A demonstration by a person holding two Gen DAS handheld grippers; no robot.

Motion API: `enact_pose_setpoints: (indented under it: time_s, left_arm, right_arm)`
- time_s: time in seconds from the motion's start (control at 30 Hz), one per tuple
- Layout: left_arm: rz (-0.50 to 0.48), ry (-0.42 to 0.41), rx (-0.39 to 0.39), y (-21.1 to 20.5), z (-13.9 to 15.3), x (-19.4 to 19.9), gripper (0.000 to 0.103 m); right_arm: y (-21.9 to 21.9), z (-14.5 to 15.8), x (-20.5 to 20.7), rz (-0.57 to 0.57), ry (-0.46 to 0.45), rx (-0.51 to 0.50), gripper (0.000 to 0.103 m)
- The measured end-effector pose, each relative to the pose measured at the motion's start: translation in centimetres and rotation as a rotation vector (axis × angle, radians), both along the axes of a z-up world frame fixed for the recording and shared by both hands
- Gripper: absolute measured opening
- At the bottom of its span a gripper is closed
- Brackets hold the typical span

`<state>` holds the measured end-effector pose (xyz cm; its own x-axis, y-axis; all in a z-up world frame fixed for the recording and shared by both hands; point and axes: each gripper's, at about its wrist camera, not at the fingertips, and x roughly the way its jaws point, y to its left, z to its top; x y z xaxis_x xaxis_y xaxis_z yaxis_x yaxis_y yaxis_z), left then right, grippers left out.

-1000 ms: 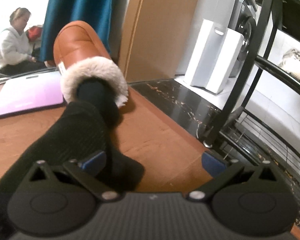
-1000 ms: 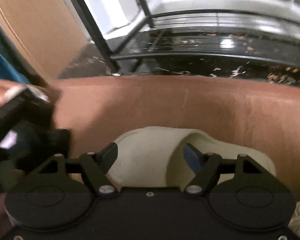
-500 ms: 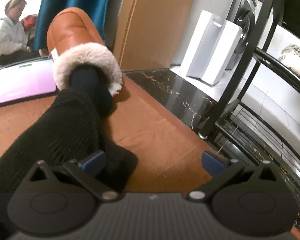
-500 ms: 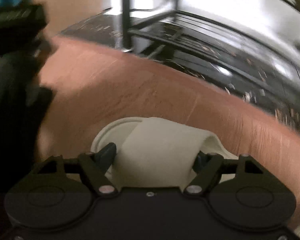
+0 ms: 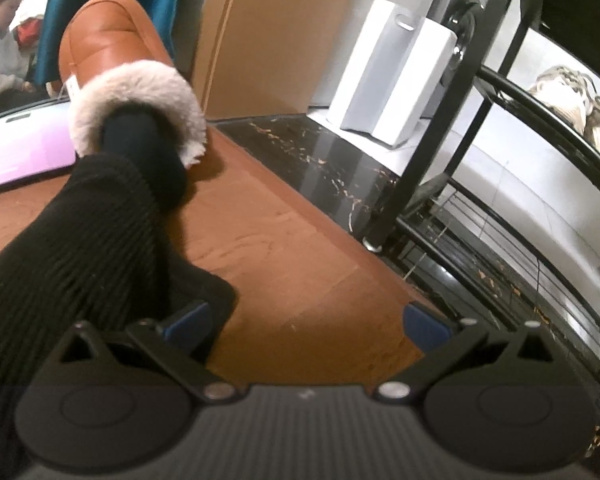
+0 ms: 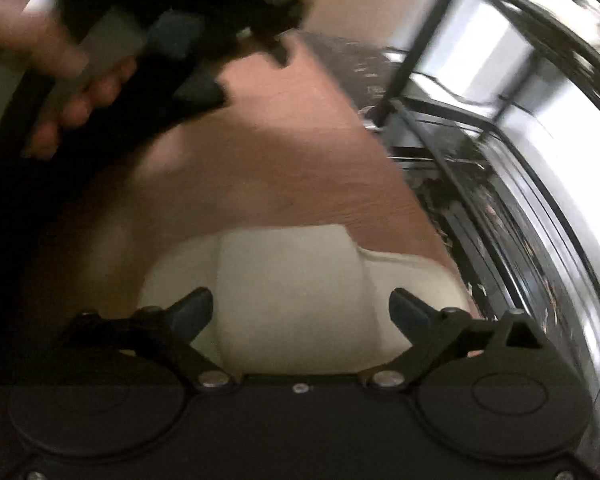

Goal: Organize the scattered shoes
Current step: 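Return the left tool to the pile and grasp a second cream slipper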

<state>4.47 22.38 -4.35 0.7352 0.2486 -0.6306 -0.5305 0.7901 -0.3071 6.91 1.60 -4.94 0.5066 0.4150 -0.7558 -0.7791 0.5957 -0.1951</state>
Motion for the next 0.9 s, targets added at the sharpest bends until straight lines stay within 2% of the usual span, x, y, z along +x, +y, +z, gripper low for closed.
enact_pose_setpoints:
  time_s: [0.03,0.13,0.2,0.3,0.37,0.43,0.53,0.57,0.6,0.67,0.8,0.9]
  left_arm:
    - [-0.001,0.001,-0.001,0.0,0.0,0.0,0.103]
    - [0.008,-0.002,-0.006,0.1,0.0,-0.1,0.103]
    - [0.003,0.005,-0.010,-0.1,-0.1,0.2,0.103]
    - [-0.036,0.008,-0.014,-0.5,-0.3,0.6,0.103]
    - [-0.061,0.010,-0.020,-0.7,-0.6,0.9,0.103]
    - [-0.094,0.027,-0.058,-0.8,-1.1,1.6,0.103]
    - [-0.190,0.026,-0.118,-1.8,-1.5,2.3,0.103]
    - [-0.233,0.024,-0.123,-2.4,-1.5,2.5,0.102]
    - [-0.303,0.019,-0.125,-3.5,-1.4,2.6,0.102]
    - [-0.377,0.015,-0.115,-4.6,-1.2,2.6,0.102]
    - [-0.520,0.035,-0.096,-7.3,-1.3,2.1,0.102]
    - [-0.680,0.042,-0.086,-10.9,-1.0,1.1,0.102]
  right_arm:
    - [-0.3,0.2,0.1,-0.028,0.014,0.023,0.096]
    - [-2.3,0.4,0.4,-0.255,0.164,0.212,0.096]
    - [-2.9,-0.2,0.4,-0.347,0.231,0.276,0.096]
    - [-3.0,-1.2,0.7,-0.407,0.246,0.270,0.095]
    - [-3.4,-0.7,0.9,-0.441,0.263,0.304,0.092]
    - [-4.3,0.3,0.6,-0.469,0.255,0.360,0.092]
    - [-7.2,3.9,-1.4,-0.592,0.057,0.408,0.096]
    - [-8.7,5.5,-2.6,-0.641,-0.044,0.414,0.097]
    - [-10.1,6.6,-3.7,-0.677,-0.108,0.414,0.097]
    - [-12.9,9.0,-6.1,-0.749,-0.235,0.415,0.098]
    - [-18.1,12.5,-12.2,-0.852,-0.365,0.472,0.102]
    - [-21.2,13.6,-15.9,-0.937,-0.421,0.505,0.103]
